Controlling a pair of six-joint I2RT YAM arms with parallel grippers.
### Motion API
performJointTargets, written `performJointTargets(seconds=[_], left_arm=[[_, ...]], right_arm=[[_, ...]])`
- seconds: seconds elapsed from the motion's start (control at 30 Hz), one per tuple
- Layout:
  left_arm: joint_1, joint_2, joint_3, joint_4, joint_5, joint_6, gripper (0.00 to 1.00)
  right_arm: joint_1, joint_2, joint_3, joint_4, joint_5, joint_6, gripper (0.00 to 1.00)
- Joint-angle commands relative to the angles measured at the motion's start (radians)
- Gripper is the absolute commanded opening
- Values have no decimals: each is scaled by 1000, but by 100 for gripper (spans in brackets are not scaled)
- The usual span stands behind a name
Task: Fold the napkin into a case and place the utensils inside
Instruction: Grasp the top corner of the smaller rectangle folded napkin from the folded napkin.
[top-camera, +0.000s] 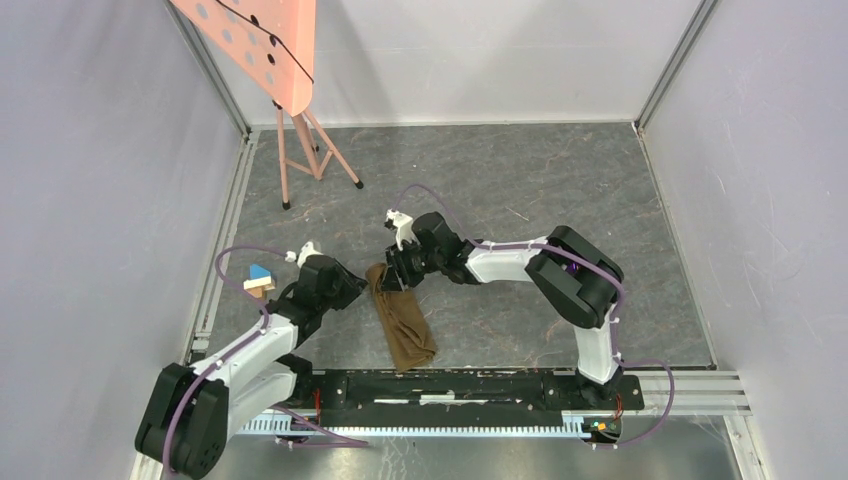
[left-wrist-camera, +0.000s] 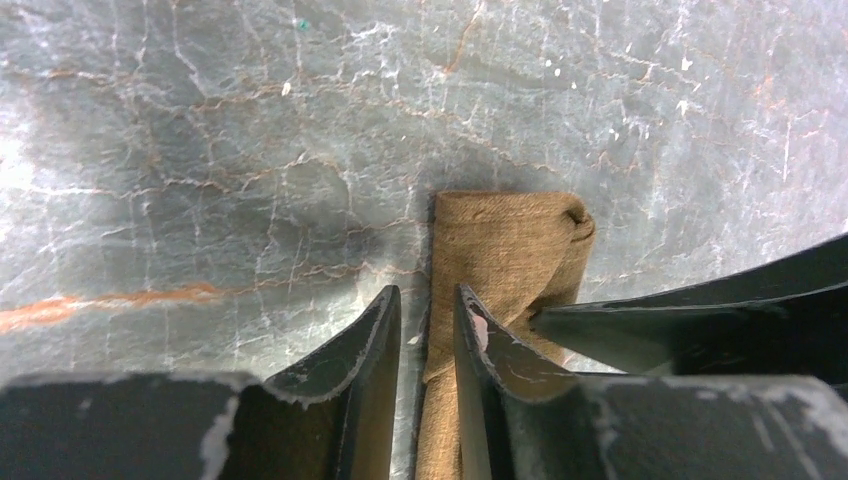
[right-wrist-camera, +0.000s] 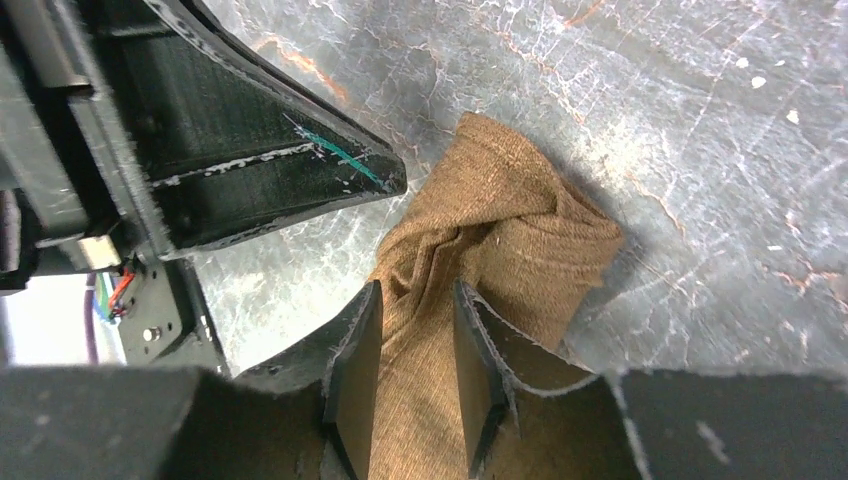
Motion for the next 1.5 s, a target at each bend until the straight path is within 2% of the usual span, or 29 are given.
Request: performJointTargets(seconds=[0.0,0.17,0.3,0.4,0.77,0.93,1.03,1.1,1.2,1.3,1.37,1.47], left_arm=[[-1,-37,-18,-53,9,-4,34],[-1,2,-4,-30,59,6,33],[-1,31,-13,8,67,0,28],[-1,55,-16,42,95,-2,26],[-10,127,-21,134,118,-14,20],[-41,204,-1,184,115,-20,19],[-42,221,-3,187,102,-23,18],[-42,178,-16,160,81,-20,17],[-41,77,-34,88,39,-9,19],[-39,-12,-34,19,10,-5,20],[-37,-64,-25,-49,-6,3,20],[-36,-107,3,-96,-23,31,20]], right_arm=[[-23,-80,-44,59,-41,44,38],[-38,-79,-61,86,-24,73,37],[-44,-48,-42,102,-18,86,20],[-42,-4,-2,97,-29,88,13],[-15,87,71,140,-17,165,12],[4,95,20,230,91,261,18],[-10,128,8,191,117,271,21],[-19,99,-20,189,106,248,24],[-32,12,-47,155,78,202,35],[-47,-54,-86,151,55,196,36],[-57,-74,-112,154,53,206,30],[-65,-69,-128,172,47,219,12]])
